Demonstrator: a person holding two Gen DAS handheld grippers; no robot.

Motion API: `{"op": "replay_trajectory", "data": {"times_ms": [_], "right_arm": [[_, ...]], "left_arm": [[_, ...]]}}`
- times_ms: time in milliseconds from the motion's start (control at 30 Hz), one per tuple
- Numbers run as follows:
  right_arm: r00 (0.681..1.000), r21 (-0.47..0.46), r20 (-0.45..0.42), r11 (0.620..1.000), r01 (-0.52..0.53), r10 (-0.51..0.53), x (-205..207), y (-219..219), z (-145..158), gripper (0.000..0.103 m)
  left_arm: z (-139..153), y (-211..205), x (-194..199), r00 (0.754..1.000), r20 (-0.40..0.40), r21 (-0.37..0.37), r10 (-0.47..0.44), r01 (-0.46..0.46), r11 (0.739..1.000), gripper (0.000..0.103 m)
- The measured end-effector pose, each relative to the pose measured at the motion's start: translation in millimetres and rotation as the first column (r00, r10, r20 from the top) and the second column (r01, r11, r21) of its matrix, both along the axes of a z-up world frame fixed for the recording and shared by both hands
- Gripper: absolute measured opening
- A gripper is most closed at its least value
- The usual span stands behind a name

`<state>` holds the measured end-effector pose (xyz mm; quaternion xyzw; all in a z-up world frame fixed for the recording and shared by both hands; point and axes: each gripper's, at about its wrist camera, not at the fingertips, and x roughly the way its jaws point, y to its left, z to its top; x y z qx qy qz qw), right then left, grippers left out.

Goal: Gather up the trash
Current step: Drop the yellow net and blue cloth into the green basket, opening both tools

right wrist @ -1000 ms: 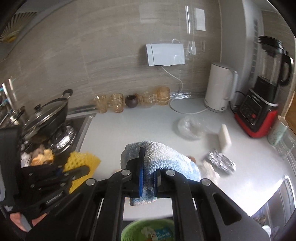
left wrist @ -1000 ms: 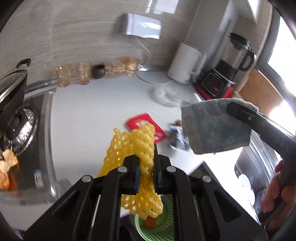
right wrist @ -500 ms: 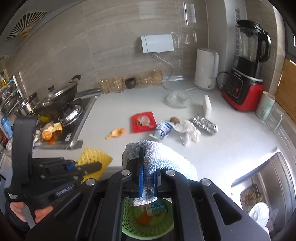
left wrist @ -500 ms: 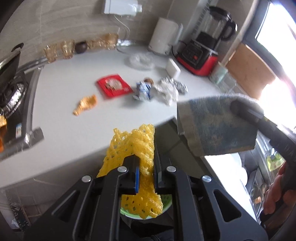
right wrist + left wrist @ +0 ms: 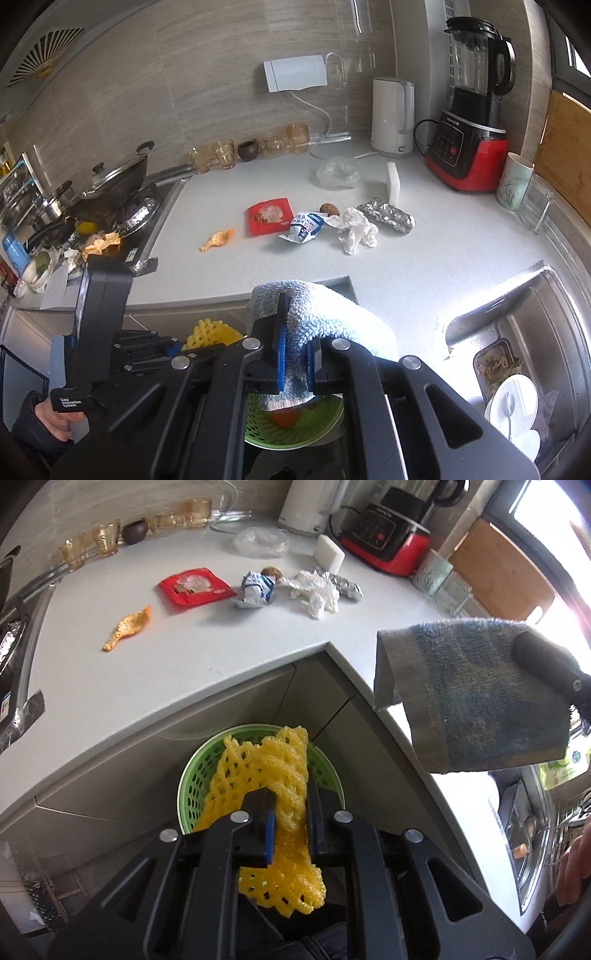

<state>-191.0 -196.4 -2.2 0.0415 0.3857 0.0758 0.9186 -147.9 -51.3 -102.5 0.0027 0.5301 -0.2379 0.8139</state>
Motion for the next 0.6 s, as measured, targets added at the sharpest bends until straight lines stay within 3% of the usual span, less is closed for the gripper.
{"op": "replay_trajectory", "data": {"times_ms": [67, 133, 367, 600], "right_arm": [[1.0, -0.001, -0.001, 1.0, -0.003, 0.003, -0.2, -0.1, -0.1, 0.009], [1.0, -0.004, 0.001, 1.0, -0.006, 0.006, 0.2, -0.1, 0.4, 0.009], [1.0, -0.005, -0.012, 1.0, -0.012, 0.012, 6.0, 1.9, -4.6, 0.009], [0.999, 0.007, -0.028, 1.0, -0.017, 0.017, 13.9, 1.9, -11.2, 0.01]], "left_arm": [[-2.3, -3.5, -0.1, 1.0, 0.005, 0.033, -0.002, 0.002, 0.999, 0.043], [-0.7, -5.1, -0.6, 1.0, 0.026, 0.051, 0.0, -0.002, 0.999, 0.056], [12.9, -0.6, 2.1, 0.998, 0.064, 0.033, 0.005, -0.007, 0.999, 0.072], [19.7, 2.6, 7.1, 0.998, 0.062, 0.0, -0.009, 0.009, 1.0, 0.072]]}}
